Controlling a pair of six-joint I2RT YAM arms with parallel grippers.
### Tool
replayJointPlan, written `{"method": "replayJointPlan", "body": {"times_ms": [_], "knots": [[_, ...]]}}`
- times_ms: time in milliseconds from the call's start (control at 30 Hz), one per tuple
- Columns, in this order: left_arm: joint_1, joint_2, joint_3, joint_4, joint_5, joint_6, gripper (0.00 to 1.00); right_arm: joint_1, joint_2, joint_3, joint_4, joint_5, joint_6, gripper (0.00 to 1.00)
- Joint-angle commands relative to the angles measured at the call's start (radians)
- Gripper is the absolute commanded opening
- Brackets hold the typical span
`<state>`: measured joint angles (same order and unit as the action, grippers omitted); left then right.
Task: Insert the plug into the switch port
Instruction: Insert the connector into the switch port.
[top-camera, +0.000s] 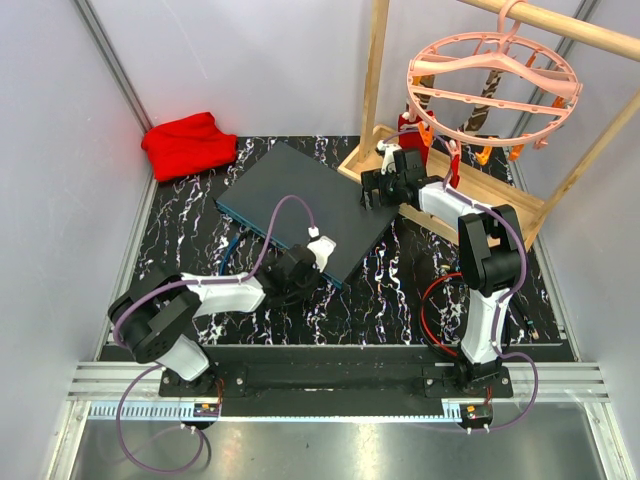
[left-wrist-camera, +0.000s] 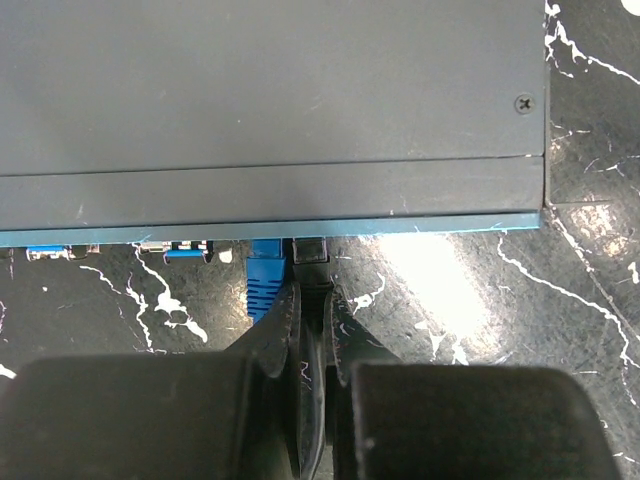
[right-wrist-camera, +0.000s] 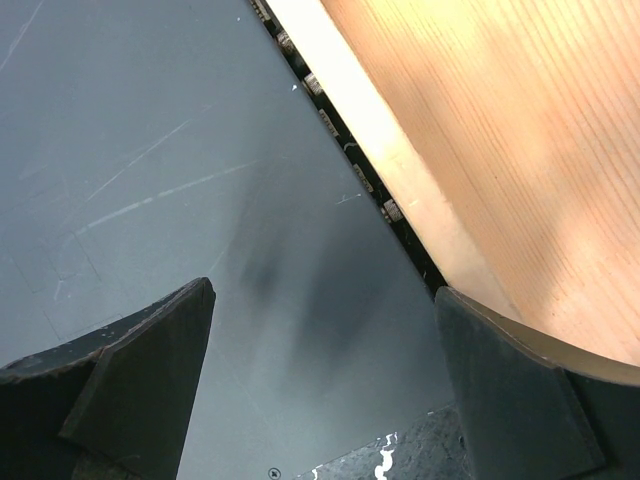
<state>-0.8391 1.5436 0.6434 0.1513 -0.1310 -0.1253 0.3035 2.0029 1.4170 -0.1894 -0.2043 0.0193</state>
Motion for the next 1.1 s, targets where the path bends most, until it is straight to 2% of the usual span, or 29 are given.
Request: {"method": "replayJointPlan", "body": {"times_ms": [0,233,500,700,967,1067], "knots": [[0.058,0.009,0.047,0.656,-0.163,0.095,0.03,0.059,0.082,-0.046,-0.205,-0.152,0.044,1.0],[0.069,-0.014,0.044,0.607,-0.174,0.087,0.0,0.065,0.074,-0.055,-0.203,-0.149,0.034,1.0],[0.069,-0.028,0.062,0.513,-0.206,0.0,0.0,0.066,0.066,-0.059,-0.202,-0.15,0.037,1.0],[0.038,-0.026,0.062,0.415,-0.174,-0.031,0.16,0.065,0.057,-0.067,-0.197,-0.149,0.033,1.0],[0.015,-0.146,0.042,0.216,-0.217,-0.05,0.44,0.065,0.054,-0.073,-0.191,-0.149,0.03,1.0],[0.012,-0.183,0.05,0.125,-0.222,-0.068,0.5,0.065,0.053,-0.072,-0.19,-0.152,0.03,1.0]]}}
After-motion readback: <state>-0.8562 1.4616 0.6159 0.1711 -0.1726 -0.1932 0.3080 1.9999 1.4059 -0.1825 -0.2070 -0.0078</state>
